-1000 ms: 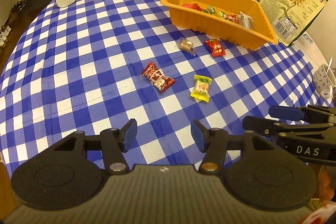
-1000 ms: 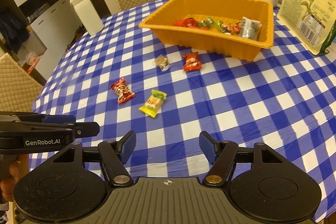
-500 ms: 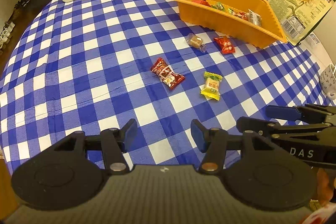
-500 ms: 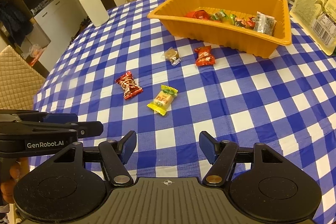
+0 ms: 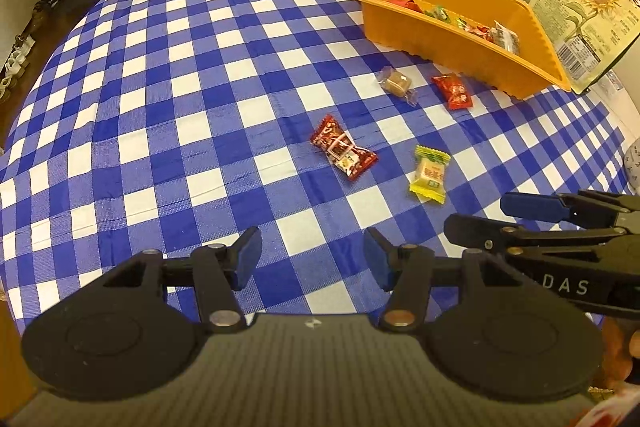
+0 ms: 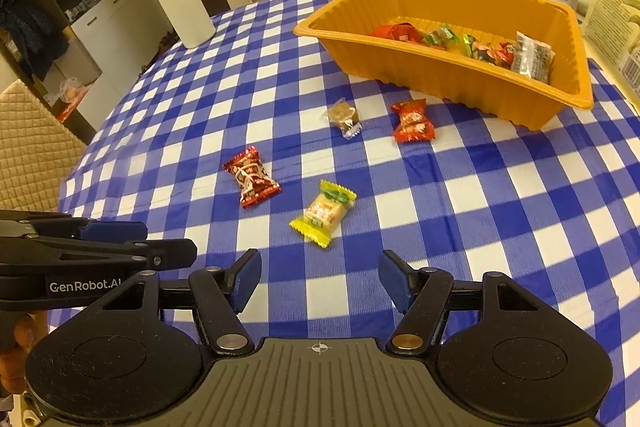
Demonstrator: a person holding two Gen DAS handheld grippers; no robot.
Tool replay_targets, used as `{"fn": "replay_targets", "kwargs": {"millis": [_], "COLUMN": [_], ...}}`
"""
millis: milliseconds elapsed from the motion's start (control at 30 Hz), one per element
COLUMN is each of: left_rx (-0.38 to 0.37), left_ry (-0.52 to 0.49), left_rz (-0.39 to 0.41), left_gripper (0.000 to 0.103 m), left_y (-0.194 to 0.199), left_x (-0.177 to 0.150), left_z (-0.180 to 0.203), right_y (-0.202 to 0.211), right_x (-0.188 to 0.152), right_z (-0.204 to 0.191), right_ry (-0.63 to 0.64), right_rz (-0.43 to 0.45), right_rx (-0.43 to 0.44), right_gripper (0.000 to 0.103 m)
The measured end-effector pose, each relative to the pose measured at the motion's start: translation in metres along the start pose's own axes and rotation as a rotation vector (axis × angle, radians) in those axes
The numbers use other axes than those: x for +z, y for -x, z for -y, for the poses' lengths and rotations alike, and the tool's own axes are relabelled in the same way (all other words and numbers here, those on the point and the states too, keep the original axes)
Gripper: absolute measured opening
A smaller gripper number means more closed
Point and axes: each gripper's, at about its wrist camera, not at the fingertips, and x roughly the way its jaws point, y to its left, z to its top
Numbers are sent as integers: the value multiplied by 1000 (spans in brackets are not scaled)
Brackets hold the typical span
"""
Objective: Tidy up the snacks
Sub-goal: 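Grasp the yellow-green candy with the right tool while the left tool approaches the red-wrapped candy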
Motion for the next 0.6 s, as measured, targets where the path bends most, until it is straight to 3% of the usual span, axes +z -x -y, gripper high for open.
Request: {"fn": "replay_targets", "kwargs": {"millis": [233, 600], "left_rx": [7, 11], "left_ry": [10, 22], "left_rz": [1, -1], "left_gripper": [54, 53], "left_y": [-4, -11], "left_x": [4, 9], "left_z": [-6, -12], "right_y": [-12, -34], "right_x": [7, 19], "right_z": [-5, -6], "right_ry": [16, 11], "right_rz": [0, -9], "right_rx": [-11, -37], "right_gripper": [54, 45]}}
